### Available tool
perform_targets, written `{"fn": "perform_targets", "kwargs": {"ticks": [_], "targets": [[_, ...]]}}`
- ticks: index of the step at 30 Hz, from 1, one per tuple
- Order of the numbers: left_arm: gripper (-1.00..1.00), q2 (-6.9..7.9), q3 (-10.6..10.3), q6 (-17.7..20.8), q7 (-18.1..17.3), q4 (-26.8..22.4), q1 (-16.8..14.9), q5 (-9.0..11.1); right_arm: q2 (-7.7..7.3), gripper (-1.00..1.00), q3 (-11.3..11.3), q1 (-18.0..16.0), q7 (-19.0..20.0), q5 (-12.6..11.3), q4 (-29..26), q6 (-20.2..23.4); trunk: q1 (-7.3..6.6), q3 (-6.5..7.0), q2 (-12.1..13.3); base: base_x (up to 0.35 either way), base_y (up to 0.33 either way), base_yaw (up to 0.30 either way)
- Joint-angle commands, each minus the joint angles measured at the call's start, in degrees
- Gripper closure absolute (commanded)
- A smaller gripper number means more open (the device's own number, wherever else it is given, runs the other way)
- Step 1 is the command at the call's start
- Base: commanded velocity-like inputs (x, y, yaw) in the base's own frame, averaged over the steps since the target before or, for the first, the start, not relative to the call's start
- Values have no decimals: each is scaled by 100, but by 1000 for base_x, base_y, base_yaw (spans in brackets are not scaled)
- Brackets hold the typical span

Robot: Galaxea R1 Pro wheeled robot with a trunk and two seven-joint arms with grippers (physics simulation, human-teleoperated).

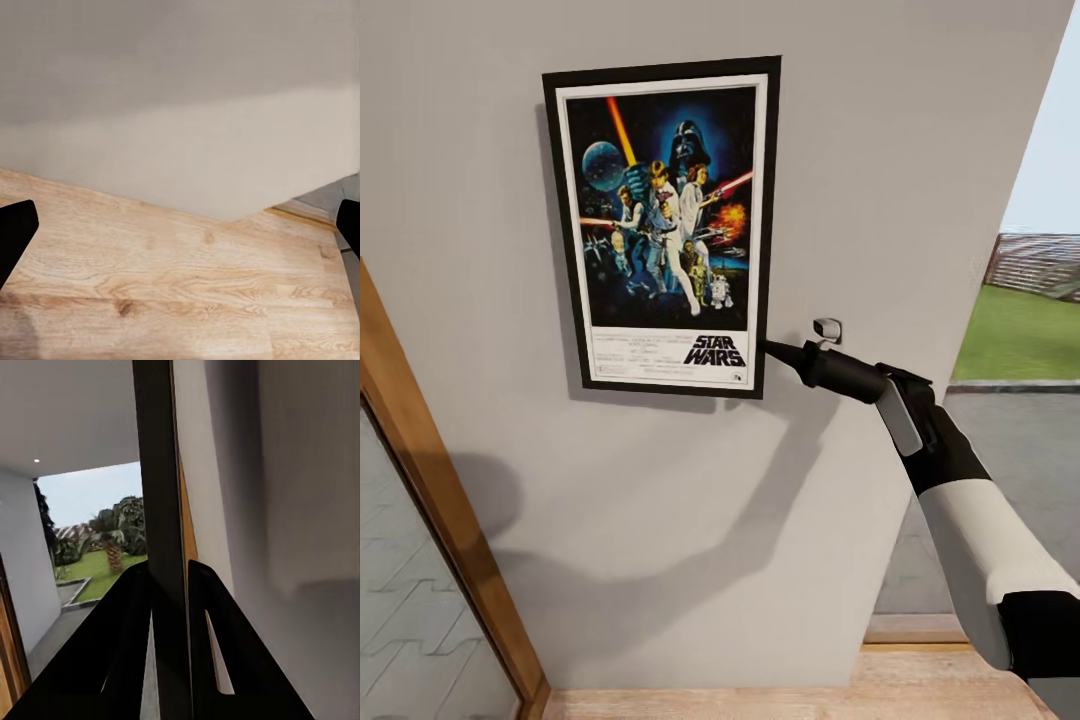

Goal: Pick up the poster from the kitchen countertop and hang it on one of the wall nails in the kitchen.

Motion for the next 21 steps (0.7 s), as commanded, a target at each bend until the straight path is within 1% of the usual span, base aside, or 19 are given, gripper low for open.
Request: {"fn": "perform_targets", "kwargs": {"ticks": [1, 8, 14, 21], "targets": [[-100, 4, -49, -19, -14, -6, -4, 58, -8, 100, 17, -2, 9, -62, 4, 64, 2, -3, -5, 0, 0, 0], [-100, 4, -49, -19, -12, -5, -4, 55, -9, 100, 14, 138, 23, -62, -3, 50, 2, -3, -5, 0, 0, 0], [-100, 4, -49, -19, -12, -6, -4, 56, -11, 100, 14, 263, 37, -62, -4, -219, 2, -3, -5, 0, 0, 0], [-100, 4, -49, -19, -12, -8, -4, 55, -11, 100, 22, 298, 46, -70, -4, -284, 2, -3, -5, 0, 0, 0]]}}
